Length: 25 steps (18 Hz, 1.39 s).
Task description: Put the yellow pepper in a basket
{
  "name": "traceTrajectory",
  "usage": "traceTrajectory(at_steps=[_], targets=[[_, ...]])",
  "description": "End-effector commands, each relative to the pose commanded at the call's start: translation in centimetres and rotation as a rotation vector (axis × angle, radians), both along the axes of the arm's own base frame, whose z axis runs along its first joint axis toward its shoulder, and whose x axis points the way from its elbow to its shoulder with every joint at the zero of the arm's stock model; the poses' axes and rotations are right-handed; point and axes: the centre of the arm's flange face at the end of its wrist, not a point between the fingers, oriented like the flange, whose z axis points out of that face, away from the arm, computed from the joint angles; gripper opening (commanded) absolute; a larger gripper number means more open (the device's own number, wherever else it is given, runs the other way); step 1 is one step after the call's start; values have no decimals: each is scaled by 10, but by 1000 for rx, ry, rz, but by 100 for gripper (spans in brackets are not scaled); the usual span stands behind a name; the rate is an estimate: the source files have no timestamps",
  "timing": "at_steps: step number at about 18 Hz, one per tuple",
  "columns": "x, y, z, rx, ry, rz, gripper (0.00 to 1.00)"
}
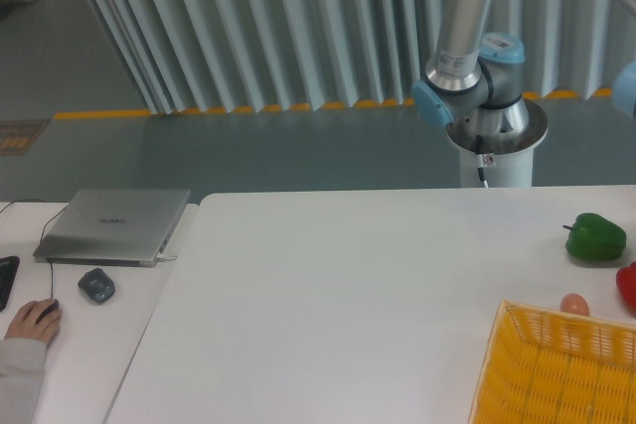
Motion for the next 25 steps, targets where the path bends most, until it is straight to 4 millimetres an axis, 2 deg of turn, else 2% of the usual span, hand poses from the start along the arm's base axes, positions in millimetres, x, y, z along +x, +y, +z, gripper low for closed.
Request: traceTrajectory(at_steps=[11,16,17,18,19,21,24,25], targets=[[13,-9,-19,-23,-18,47,100],[14,-8,-19,-23,-17,45,99],[13,-8,-19,-23,-17,47,91],[12,-9,-18,-22,-16,46,78],[12,-9,-18,-21,-16,46,60],[10,-9,-15,-20,-15,39,46],[9,-9,-13,-17,-8,45,36],[9,-8,-11,-15,-2,50,28]])
